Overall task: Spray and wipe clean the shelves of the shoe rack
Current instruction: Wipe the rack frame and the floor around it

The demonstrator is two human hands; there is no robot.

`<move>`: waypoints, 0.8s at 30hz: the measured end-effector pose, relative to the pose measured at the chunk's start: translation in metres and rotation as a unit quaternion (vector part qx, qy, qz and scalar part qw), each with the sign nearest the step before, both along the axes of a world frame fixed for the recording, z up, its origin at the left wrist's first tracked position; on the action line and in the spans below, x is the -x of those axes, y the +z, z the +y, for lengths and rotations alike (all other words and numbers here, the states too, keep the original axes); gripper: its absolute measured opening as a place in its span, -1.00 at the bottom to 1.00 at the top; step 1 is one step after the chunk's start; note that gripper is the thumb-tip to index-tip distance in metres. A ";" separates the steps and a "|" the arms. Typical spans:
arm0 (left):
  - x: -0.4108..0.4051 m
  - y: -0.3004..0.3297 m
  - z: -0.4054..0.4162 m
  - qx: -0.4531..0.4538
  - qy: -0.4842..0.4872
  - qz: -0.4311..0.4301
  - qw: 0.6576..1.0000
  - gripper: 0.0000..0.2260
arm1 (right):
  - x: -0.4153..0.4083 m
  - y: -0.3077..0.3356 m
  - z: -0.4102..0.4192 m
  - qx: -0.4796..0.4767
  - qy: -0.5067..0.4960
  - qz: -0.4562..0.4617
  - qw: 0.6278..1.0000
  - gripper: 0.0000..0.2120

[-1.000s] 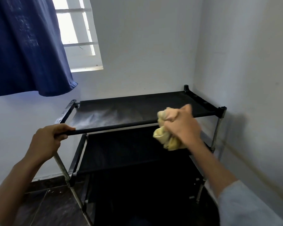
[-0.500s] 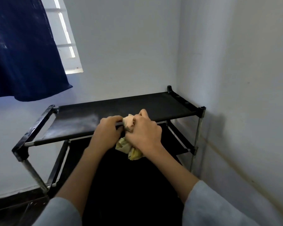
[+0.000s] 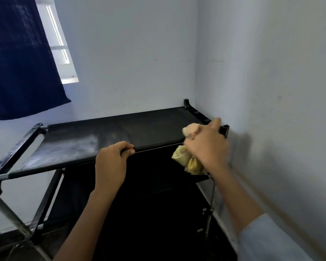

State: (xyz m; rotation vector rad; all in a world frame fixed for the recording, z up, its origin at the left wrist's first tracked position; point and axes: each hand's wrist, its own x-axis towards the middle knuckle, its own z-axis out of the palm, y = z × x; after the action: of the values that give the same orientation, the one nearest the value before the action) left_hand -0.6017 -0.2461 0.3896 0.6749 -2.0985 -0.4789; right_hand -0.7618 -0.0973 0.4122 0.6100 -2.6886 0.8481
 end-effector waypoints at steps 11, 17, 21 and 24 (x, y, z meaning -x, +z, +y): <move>-0.003 0.004 -0.008 0.001 -0.017 -0.031 0.999 -0.90 | -0.003 -0.009 0.006 -0.010 0.055 0.029 0.998 -0.76; -0.002 0.002 -0.005 0.000 -0.013 -0.011 1.000 -0.90 | 0.032 -0.013 0.037 -0.009 -0.060 0.041 0.997 -0.81; 0.000 -0.001 -0.002 -0.009 -0.005 0.004 1.000 -0.90 | 0.008 -0.006 0.015 0.029 -0.012 -0.016 0.999 -0.80; 0.001 -0.001 -0.001 -0.016 0.001 0.004 1.000 -0.90 | -0.032 -0.004 -0.015 0.016 0.077 -0.017 0.997 -0.78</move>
State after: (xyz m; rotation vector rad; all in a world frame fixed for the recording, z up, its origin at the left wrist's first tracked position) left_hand -0.6023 -0.2468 0.3887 0.6920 -2.0869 -0.5135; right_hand -0.7300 -0.1127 0.4081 0.8124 -2.6797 0.9461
